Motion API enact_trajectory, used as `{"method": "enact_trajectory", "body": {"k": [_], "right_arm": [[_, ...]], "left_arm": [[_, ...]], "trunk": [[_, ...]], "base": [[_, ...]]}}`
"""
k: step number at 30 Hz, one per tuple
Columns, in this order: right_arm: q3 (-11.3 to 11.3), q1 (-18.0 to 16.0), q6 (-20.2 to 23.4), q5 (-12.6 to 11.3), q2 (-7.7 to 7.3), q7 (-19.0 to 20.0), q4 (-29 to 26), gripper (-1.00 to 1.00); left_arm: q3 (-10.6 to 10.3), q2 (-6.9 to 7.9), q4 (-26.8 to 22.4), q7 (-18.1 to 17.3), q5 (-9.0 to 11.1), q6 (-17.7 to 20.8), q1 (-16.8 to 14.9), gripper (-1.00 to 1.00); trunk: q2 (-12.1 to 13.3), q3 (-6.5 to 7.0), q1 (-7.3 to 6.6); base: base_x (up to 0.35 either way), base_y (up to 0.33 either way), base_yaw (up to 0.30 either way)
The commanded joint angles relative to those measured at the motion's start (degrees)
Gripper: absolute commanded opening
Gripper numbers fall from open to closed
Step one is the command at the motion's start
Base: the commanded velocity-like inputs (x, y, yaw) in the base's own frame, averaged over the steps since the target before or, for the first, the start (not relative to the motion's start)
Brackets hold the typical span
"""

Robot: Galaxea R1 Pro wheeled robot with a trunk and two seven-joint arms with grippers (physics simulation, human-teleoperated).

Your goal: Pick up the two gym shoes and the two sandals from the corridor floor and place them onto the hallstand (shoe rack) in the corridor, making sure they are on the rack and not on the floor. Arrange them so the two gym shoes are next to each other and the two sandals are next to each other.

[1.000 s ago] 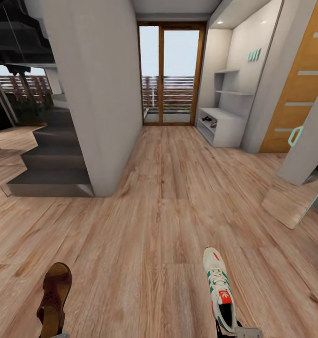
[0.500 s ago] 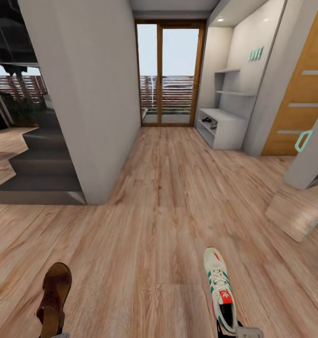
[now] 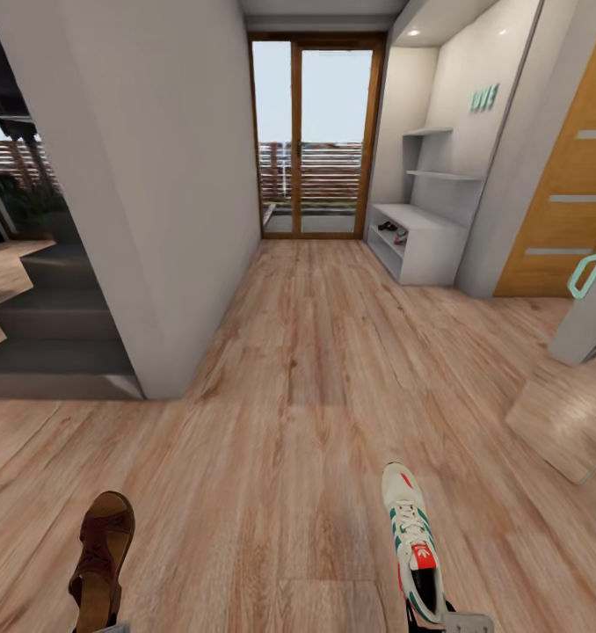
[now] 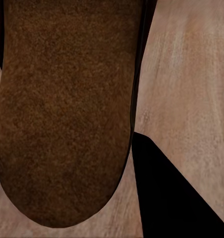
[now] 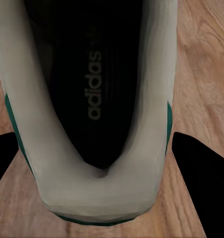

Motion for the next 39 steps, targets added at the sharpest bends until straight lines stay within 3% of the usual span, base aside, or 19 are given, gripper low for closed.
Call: {"method": "enact_trajectory", "body": {"k": [1, 39], "right_arm": [[0.1, 0.0, -0.1, 0.1, 0.01, -0.3, 0.0, -1.0], [0.1, 0.0, -0.1, 0.1, 0.04, -0.3, 0.0, -1.0]], "left_arm": [[0.1, 0.0, 0.0, -0.2, 0.1, -0.1, 0.0, -1.0], [0.1, 0.0, -0.1, -0.2, 0.1, -0.1, 0.0, -1.0]], "trunk": [[0.0, -0.05, 0.02], [0.0, -0.05, 0.02]], "base": [[0.333, -0.109, 0.0], [0.334, -0.109, 0.0]]}}
